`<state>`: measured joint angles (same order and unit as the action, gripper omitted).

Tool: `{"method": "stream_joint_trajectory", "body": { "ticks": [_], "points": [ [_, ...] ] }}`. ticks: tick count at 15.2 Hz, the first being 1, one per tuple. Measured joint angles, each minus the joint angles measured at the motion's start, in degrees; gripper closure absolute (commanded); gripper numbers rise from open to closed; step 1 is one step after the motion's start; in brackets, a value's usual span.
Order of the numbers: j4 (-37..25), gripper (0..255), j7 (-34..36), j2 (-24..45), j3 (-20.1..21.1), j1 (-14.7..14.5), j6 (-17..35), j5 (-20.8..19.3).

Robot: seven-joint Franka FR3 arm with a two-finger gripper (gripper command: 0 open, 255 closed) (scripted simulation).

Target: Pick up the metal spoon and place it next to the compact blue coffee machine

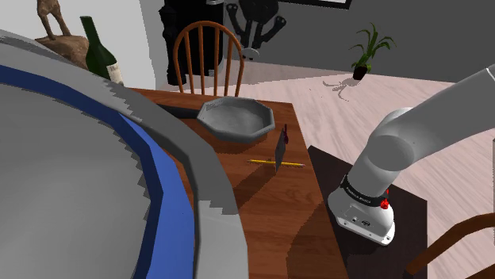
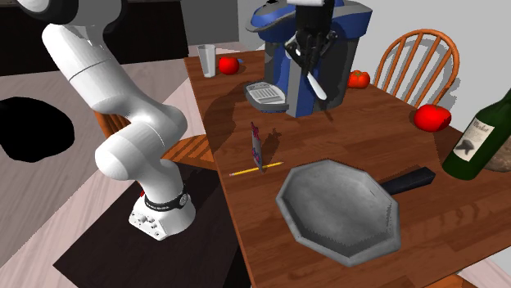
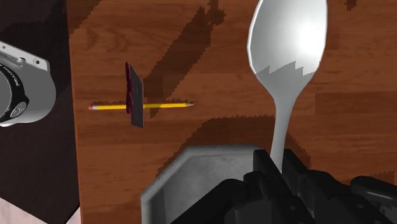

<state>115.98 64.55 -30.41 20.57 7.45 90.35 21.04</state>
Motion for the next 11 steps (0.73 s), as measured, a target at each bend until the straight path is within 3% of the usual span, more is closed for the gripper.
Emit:
{"method": "stream_joint_trajectory", "body": {
  "ticks": [11],
  "points": [
    [-11.4,255,2.2,3.4,-0.7,0.5,-7.9,-1.1]
  ]
}}
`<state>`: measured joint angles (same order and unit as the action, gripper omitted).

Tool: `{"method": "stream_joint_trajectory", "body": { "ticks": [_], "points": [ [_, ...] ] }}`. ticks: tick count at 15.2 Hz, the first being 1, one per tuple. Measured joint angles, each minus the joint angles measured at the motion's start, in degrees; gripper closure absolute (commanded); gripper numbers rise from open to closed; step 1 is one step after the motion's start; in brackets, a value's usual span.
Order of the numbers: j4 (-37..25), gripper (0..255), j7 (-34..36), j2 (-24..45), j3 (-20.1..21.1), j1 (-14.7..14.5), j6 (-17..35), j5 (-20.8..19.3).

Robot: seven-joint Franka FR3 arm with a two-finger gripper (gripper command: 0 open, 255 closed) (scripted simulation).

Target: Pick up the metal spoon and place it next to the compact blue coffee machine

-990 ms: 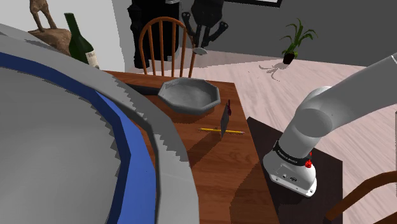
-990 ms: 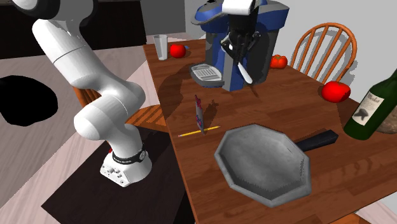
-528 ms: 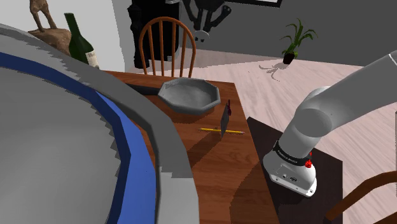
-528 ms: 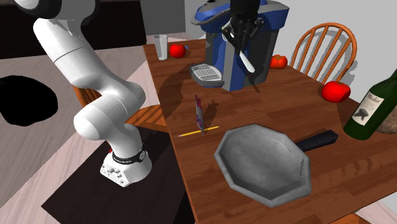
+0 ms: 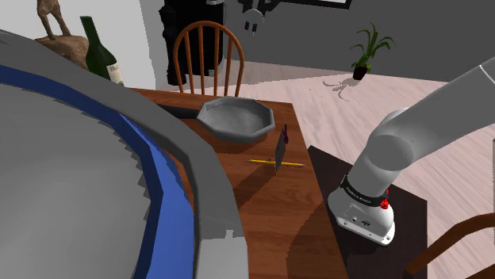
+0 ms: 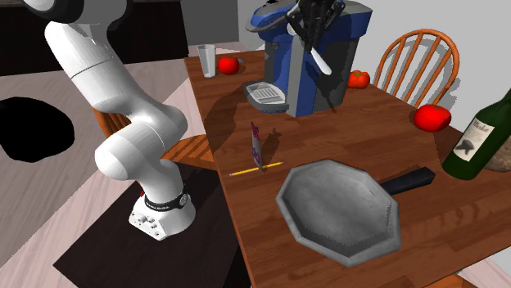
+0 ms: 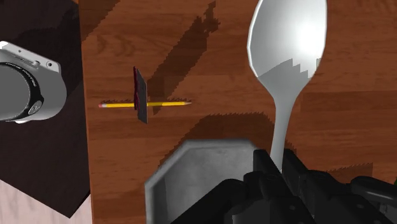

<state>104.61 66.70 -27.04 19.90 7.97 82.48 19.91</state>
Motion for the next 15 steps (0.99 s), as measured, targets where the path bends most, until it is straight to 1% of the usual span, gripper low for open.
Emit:
{"method": "stream_joint_trajectory", "body": {
  "ticks": [7,15],
  "points": [
    [-8.0,255,1.7,2.9,-0.1,0.3,-5.0,-0.6],
    [-19.0,255,4.0,7.4,0.3,0.5,-11.3,-1.4]
  ]
}}
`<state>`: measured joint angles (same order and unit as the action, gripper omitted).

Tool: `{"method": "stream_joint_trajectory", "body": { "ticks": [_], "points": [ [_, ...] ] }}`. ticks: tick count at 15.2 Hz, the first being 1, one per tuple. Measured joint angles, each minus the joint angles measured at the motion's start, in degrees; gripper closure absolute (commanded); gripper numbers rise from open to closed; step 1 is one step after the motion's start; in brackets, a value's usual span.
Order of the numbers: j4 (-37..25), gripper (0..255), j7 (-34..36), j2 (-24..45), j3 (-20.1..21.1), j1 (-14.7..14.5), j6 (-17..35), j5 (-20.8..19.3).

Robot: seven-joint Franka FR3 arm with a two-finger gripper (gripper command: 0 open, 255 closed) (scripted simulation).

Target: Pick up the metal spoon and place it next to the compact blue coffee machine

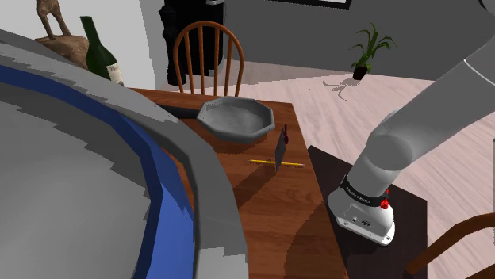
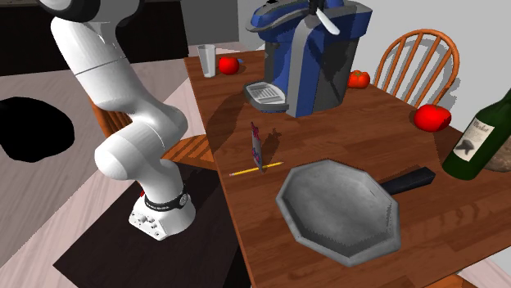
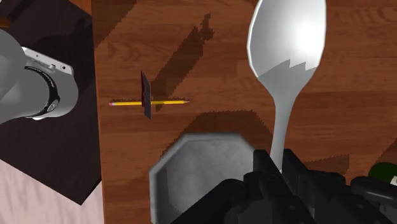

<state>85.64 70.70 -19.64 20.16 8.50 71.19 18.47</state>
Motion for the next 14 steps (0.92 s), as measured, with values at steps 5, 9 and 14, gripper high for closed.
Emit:
{"method": "stream_joint_trajectory", "body": {
  "ticks": [5,9,14],
  "points": [
    [-7.8,255,1.9,3.4,0.6,0.0,-4.2,-0.6],
    [-15.4,255,3.8,7.3,1.4,-0.1,-7.9,-1.4],
    [-23.5,255,6.8,11.3,3.1,-0.7,-11.8,-2.4]
  ]
}}
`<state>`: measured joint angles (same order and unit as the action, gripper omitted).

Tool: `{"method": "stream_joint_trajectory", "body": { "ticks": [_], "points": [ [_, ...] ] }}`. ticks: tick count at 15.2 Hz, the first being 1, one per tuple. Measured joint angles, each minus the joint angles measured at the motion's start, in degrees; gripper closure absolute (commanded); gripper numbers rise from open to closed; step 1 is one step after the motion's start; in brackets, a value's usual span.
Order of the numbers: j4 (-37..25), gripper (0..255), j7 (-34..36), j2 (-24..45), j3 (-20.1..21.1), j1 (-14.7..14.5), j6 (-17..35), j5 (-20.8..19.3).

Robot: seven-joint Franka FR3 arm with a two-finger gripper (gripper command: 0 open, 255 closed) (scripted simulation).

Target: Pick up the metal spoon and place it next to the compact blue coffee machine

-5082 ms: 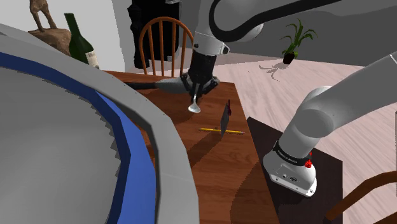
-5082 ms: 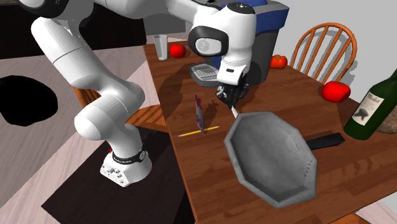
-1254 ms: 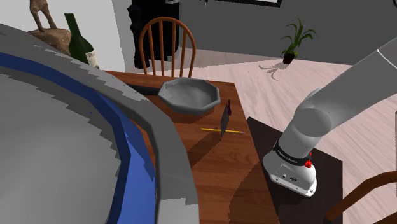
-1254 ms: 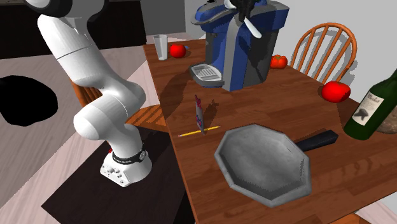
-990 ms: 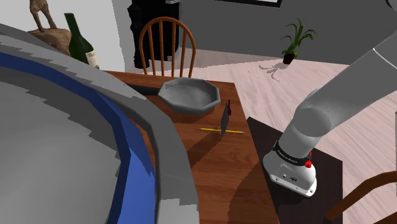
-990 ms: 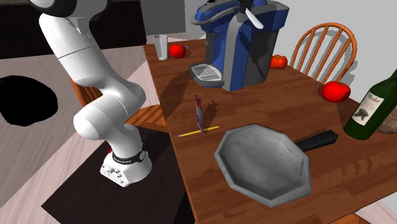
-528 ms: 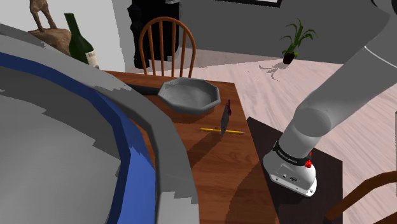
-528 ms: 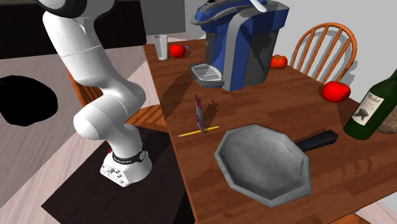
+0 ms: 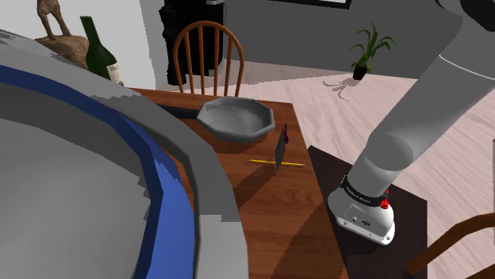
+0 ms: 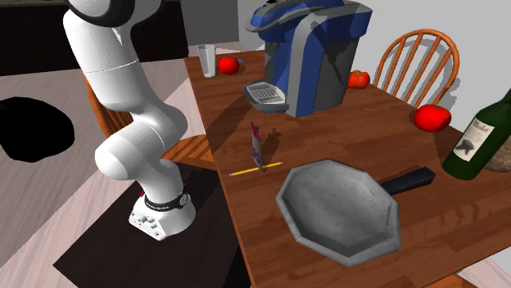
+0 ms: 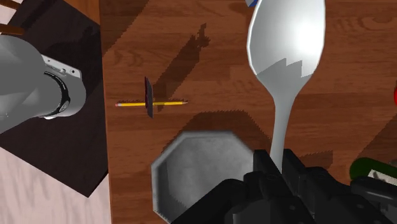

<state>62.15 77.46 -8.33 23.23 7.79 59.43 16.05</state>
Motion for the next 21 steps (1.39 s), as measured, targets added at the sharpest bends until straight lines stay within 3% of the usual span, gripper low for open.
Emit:
{"method": "stream_joint_trajectory", "body": {
  "ticks": [6,9,11,15,21],
  "points": [
    [-1.5,255,9.3,0.9,6.2,-3.7,1.3,-0.8],
    [-4.4,255,15.5,3.5,10.8,-6.4,1.8,-2.9],
    [-9.4,255,20.9,7.8,15.2,-9.4,1.2,-6.4],
    [-9.4,255,28.0,10.4,19.7,-14.3,3.9,-10.4],
    [2.1,255,24.6,3.5,16.9,-11.6,10.0,-4.9]
  ]
}}
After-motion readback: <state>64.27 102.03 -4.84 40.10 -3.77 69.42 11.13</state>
